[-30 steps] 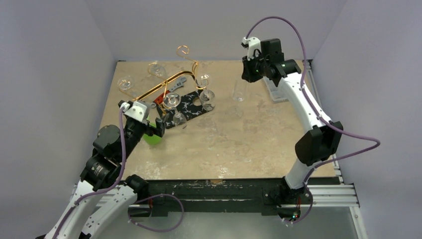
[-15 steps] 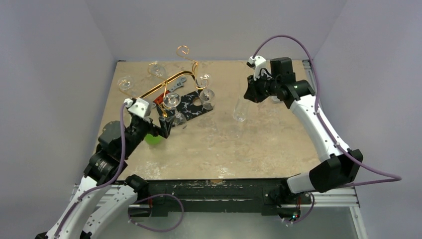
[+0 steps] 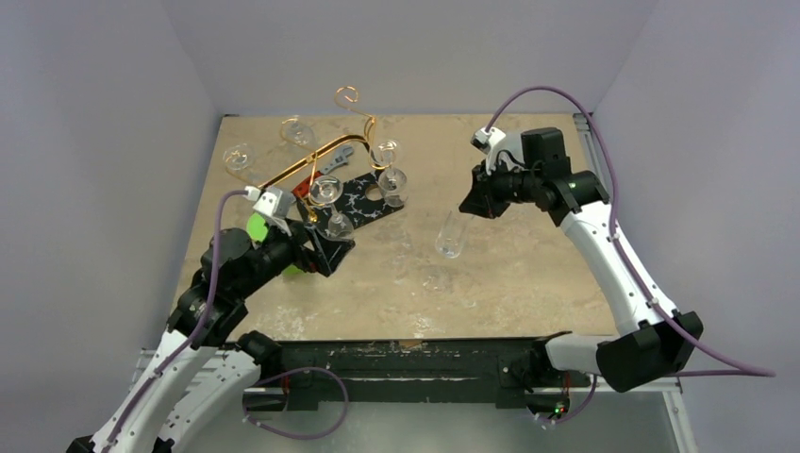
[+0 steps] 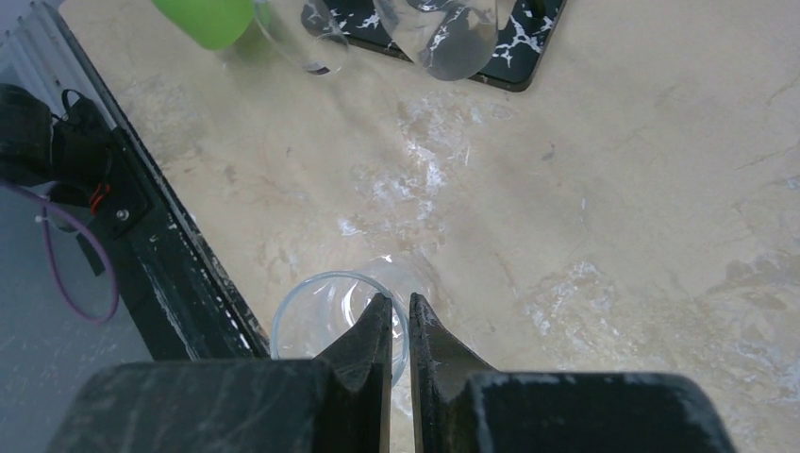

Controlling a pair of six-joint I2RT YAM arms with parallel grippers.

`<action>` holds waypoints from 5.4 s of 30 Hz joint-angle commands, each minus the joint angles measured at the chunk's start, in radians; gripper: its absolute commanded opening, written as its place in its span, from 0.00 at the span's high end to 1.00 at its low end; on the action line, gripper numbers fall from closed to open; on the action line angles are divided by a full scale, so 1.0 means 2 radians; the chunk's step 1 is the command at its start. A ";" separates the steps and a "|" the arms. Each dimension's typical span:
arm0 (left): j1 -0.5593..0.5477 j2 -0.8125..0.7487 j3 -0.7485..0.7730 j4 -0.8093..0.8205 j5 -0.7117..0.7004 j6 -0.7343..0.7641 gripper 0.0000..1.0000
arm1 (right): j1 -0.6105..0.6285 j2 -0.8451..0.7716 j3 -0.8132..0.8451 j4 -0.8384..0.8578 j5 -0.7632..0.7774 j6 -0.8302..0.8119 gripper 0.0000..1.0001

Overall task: Place the wine glass upside down on the wine glass rack
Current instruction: Pick up the wine glass at the center of the board, then turn the wine glass upside down at the wine rack.

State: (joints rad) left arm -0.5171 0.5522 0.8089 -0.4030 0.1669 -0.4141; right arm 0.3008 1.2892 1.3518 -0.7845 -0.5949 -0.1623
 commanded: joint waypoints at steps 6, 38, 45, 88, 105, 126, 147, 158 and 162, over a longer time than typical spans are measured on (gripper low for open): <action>-0.102 0.005 -0.061 0.023 -0.028 -0.115 0.03 | -0.001 -0.026 -0.021 0.003 -0.083 0.000 1.00; -0.182 0.071 -0.268 0.239 -0.119 -0.455 0.17 | -0.017 0.011 -0.061 0.116 -0.240 0.126 1.00; -0.186 0.115 -0.265 0.270 -0.106 -0.497 0.32 | -0.017 0.029 -0.046 0.147 -0.255 0.155 1.00; -0.188 0.052 -0.316 0.282 -0.176 -0.645 1.00 | -0.018 0.020 -0.075 0.252 -0.285 0.212 1.00; -0.187 0.002 -0.276 0.166 -0.186 -0.541 1.00 | -0.077 -0.038 -0.082 0.116 -0.272 0.026 0.26; -0.185 0.002 -0.164 0.005 -0.196 -0.368 1.00 | -0.213 -0.082 -0.168 0.167 -0.302 -0.005 0.18; -0.189 0.074 -0.025 -0.037 -0.145 -0.081 1.00 | -0.215 -0.082 -0.198 0.177 -0.315 -0.019 0.18; -0.214 0.114 0.038 -0.046 -0.154 0.025 1.00 | -0.217 -0.082 -0.201 0.183 -0.326 -0.016 0.18; -0.241 0.138 0.056 -0.047 -0.185 0.057 1.00 | -0.218 -0.083 -0.202 0.185 -0.333 -0.013 0.18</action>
State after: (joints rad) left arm -0.9527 0.7994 0.8413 -0.5636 -0.1505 -0.3939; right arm -0.1272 1.1385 0.9512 -0.4461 -1.2179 -0.1864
